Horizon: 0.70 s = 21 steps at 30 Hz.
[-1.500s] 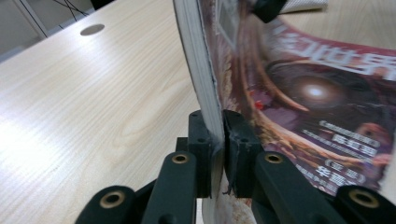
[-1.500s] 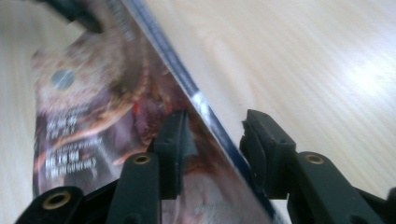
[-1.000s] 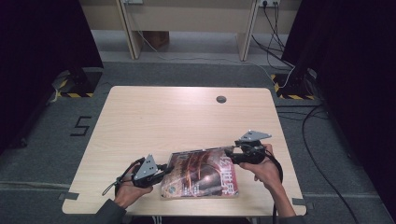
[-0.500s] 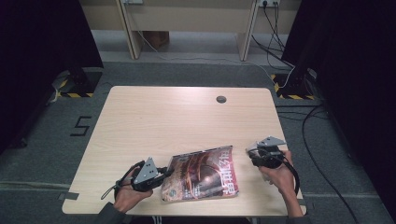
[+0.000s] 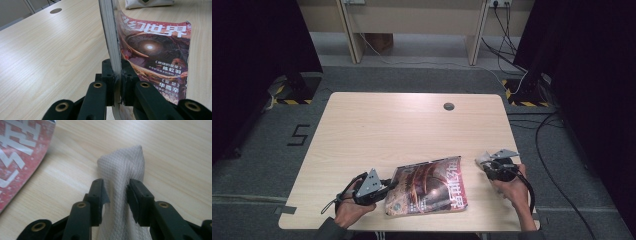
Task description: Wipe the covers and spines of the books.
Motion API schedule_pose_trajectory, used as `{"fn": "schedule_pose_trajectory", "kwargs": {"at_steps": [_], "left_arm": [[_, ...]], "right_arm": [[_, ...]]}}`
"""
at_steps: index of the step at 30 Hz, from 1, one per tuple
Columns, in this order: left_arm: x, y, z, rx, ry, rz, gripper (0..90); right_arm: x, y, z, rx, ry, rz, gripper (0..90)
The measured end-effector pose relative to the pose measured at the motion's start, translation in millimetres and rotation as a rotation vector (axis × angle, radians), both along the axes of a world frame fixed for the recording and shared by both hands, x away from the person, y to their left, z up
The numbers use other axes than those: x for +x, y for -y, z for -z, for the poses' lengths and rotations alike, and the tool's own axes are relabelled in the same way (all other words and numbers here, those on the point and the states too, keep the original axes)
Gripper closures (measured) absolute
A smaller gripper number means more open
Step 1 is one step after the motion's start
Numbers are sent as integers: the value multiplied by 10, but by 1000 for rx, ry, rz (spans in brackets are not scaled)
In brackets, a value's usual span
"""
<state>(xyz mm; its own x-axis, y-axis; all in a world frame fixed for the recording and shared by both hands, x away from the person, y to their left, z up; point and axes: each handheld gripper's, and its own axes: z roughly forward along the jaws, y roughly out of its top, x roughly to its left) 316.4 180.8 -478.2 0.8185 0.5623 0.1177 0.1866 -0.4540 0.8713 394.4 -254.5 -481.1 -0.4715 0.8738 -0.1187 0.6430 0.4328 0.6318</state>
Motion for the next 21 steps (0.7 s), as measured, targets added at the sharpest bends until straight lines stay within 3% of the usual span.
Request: {"fn": "schedule_pose_trajectory", "kwargs": {"at_steps": [6,8,14,21], "left_arm": [[1,4,5,1,-2,-4,836],[3,4,6,-1,-3,-5,836],[4,11,14,-4,-2,-8,835],[7,19,22,-1,-3,-12,834]], "right_arm": [[18,24,75,-30,-10,-1,765],[14,22,41,-28,19,2,774],[-28,-107,-155,47,87,-39,775],[-45,-430,-288,75,130,-129,774]]}}
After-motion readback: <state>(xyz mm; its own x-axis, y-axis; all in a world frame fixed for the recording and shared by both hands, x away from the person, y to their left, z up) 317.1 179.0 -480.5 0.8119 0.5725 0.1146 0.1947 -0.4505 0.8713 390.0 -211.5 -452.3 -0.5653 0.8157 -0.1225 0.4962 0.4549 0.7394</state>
